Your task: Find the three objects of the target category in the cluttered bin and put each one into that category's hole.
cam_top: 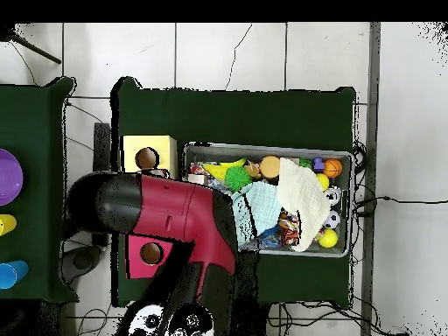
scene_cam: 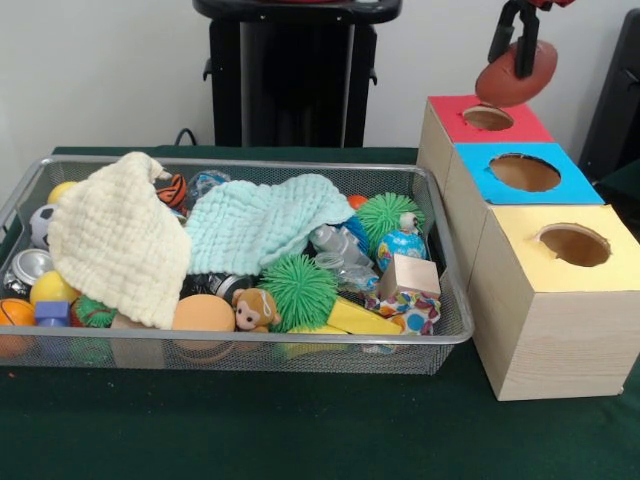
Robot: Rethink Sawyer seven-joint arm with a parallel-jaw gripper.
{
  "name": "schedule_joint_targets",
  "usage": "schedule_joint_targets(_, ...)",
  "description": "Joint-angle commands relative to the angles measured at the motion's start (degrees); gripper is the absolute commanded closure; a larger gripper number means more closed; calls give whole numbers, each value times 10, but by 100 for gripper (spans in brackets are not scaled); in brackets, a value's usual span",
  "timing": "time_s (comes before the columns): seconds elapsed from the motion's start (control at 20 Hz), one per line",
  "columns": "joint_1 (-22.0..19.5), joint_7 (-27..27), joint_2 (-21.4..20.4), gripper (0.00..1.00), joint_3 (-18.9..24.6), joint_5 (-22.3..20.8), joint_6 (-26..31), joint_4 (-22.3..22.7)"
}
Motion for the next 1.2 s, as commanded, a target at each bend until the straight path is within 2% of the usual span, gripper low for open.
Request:
schedule_joint_targets(0.05,11,27,-15,100,25,-22,-1,81)
schedule_joint_targets(0.25,30,43,-15,100,5,-43,0,69)
schedule_joint_targets(0.6,37,43,-29,100,8,-41,5,68)
schedule_joint_targets(1.0,54,52,-43,100,2,-48,-9,86)
schedule_joint_targets(1.2,53,39,-58,100,1,-50,-26,109)
